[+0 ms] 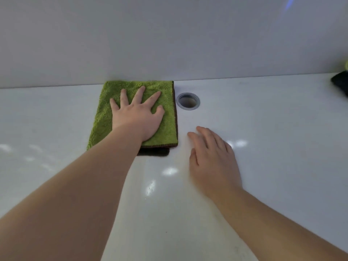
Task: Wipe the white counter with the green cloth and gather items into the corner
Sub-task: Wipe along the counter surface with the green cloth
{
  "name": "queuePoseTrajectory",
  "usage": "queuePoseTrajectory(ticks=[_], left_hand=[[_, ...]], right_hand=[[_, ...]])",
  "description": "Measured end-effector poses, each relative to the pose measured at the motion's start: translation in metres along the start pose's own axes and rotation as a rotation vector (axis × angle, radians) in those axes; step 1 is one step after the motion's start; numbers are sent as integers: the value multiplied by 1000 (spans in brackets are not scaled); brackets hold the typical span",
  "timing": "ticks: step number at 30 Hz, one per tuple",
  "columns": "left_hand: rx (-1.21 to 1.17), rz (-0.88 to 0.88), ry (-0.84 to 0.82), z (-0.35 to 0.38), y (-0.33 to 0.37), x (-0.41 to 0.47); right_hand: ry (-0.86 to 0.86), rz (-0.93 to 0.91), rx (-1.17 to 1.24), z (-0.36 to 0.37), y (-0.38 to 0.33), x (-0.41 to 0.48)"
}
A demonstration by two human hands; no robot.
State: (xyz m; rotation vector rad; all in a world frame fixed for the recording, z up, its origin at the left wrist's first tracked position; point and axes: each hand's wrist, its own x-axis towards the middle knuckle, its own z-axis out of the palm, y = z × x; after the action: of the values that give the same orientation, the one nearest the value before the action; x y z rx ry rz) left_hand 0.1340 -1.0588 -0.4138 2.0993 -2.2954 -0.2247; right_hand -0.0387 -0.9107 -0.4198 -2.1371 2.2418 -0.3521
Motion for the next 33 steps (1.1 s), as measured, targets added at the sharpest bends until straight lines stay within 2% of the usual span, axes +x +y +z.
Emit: queuePoseTrajectory(ticks=[7, 12, 21, 25, 33], left_hand=[[14, -8, 1, -7, 0, 30], [20, 3, 20, -5, 1, 20], [-12, 25, 42, 3, 5, -53], [-35, 20, 63, 9, 7, -91], [-83, -23, 80, 20, 7, -183]], right_hand=[[12, -6, -21, 2, -1, -1], [-7, 2, 1, 1, 1, -1], [14, -57, -33, 0, -3, -4], [79, -52, -57, -2, -8, -10], [-11, -10, 56, -4, -24, -54]])
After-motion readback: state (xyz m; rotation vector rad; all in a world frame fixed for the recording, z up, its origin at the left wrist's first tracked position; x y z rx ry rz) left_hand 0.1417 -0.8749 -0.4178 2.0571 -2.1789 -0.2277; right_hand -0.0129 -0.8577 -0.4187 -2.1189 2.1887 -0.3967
